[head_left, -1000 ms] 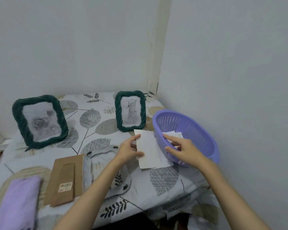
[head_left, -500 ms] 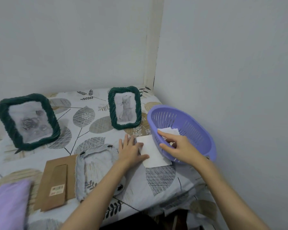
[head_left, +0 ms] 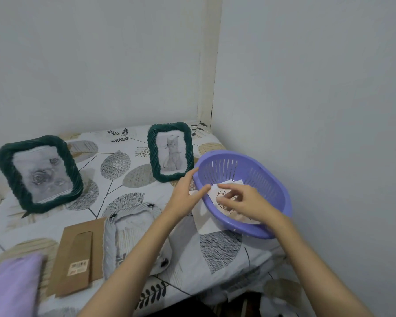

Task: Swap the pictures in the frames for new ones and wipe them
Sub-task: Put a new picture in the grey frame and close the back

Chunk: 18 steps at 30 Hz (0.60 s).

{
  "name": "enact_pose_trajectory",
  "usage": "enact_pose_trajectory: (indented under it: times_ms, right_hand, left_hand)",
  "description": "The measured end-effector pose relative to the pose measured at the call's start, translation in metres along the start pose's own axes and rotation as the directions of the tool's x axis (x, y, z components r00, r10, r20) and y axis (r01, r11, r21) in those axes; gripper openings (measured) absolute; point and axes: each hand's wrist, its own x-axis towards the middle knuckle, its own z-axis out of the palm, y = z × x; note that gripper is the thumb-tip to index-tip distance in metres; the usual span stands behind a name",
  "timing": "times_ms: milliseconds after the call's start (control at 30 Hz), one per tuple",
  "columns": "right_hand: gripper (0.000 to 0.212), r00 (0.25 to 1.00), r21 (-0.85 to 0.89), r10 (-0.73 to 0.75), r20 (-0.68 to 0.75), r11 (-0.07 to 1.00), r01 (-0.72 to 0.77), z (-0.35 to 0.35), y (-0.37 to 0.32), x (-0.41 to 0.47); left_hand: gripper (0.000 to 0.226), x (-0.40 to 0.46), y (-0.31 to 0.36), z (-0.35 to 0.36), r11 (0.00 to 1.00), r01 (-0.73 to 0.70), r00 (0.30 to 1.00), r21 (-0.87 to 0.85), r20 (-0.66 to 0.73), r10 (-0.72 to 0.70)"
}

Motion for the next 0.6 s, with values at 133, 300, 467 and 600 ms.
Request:
enact_pose_trajectory:
  times_ms: [133,300,467,600]
  right_hand:
    - [0.068,0.966,-0.311,0.253,-0.058,0.915,-0.258,-0.023,0.023,0.032]
    - [0.114,0.882,-0.573,0.472,0.018,0.727,-0.377,-0.014,0.026,0.045]
    - [0.089,0.887,-0.547,0.462,-0.012,0.739,-0.393,-0.022,0.025,0.048]
    - [0.063,0.916,-0.494,0.379,-0.130,0.777,-0.391,-0.028,0.036,0.051]
  left_hand:
    - [0.059,0.006,-0.007,0.002,0.979,0.034,0.999,0.201,0.006,-0.036]
    - [0.061,0.006,-0.012,0.003,0.976,0.049,0.999,0.212,-0.015,-0.047]
    - [0.062,0.004,-0.017,0.003,0.975,0.054,0.999,0.213,-0.012,-0.052]
    - [0.062,0.004,-0.016,0.004,0.978,0.050,0.999,0.205,-0.023,-0.046]
